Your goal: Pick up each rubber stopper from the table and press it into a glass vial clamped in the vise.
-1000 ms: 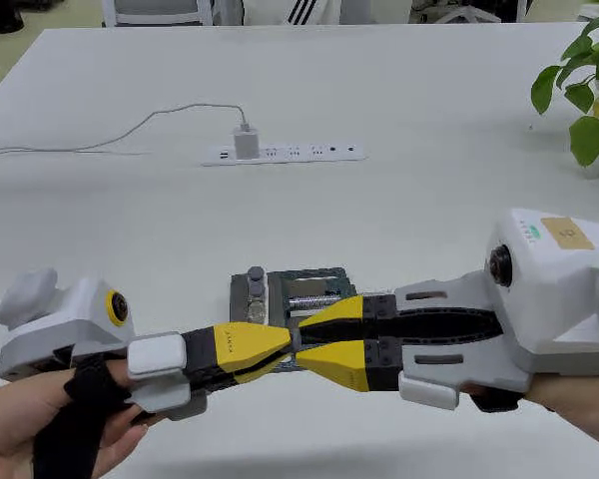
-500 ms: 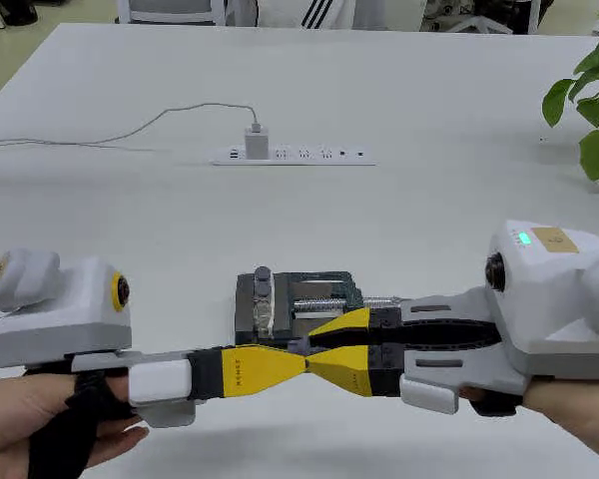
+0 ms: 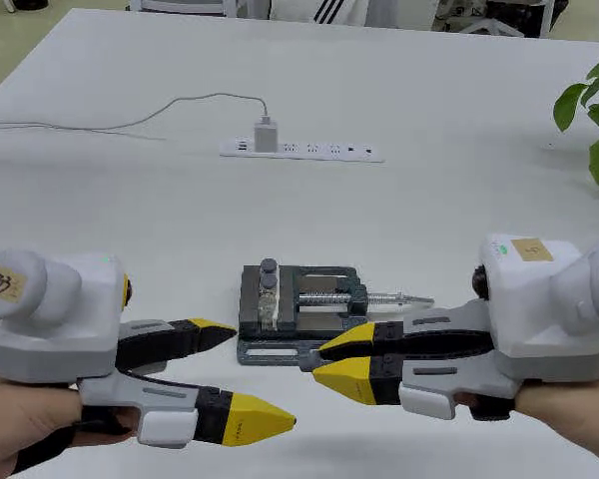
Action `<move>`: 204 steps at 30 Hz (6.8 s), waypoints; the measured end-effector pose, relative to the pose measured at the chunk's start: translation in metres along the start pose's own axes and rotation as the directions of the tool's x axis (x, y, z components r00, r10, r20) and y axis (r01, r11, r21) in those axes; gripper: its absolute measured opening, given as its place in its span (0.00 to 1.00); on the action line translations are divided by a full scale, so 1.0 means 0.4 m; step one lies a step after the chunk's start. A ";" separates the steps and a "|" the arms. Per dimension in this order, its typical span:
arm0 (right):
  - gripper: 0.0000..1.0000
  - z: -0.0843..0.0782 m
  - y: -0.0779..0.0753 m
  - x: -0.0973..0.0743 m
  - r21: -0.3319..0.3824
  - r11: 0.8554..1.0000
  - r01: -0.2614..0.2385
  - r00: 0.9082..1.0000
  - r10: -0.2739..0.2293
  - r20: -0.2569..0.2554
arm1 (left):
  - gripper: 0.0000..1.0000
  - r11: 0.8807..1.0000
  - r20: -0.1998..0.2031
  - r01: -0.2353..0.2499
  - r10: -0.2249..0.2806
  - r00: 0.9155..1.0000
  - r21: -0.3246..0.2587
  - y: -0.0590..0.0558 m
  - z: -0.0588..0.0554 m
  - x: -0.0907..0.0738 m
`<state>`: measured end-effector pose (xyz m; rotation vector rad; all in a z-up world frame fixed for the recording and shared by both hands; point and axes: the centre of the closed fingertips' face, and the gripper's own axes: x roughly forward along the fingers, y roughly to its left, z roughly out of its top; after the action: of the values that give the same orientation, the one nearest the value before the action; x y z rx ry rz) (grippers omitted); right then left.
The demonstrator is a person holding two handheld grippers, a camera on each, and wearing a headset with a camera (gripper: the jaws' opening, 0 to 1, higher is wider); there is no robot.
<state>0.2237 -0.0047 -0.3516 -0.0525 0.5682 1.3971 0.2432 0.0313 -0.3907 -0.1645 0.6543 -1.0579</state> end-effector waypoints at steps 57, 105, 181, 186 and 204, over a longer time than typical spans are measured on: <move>0.05 0.016 -0.263 0.081 -0.445 0.861 -0.245 0.725 -0.142 -0.674 | 0.95 0.912 0.016 -0.317 0.324 0.946 0.261 0.091 -0.027 -0.044; 0.05 -0.033 -0.287 0.190 -0.462 0.727 -0.509 0.502 -0.185 -0.845 | 0.92 0.925 0.040 -0.337 0.336 0.941 0.174 0.107 -0.060 -0.041; 0.04 -0.019 -0.291 0.181 -0.417 0.835 -0.359 0.551 -0.171 -0.817 | 0.89 0.934 0.017 -0.321 0.322 0.946 0.158 0.114 -0.077 -0.031; 0.02 -0.024 -0.302 0.189 -0.416 0.834 -0.361 0.552 -0.169 -0.817 | 0.89 0.936 0.012 -0.318 0.320 0.947 0.153 0.114 -0.081 -0.029; 0.02 -0.028 -0.310 0.203 -0.377 0.849 -0.370 0.549 -0.127 -0.826 | 0.88 0.940 -0.003 -0.311 0.315 0.949 0.143 0.117 -0.099 -0.024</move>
<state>0.3409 0.0410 -0.4304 -1.2225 0.9747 1.5962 0.2528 0.0697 -0.4382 0.0759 0.6032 -0.7954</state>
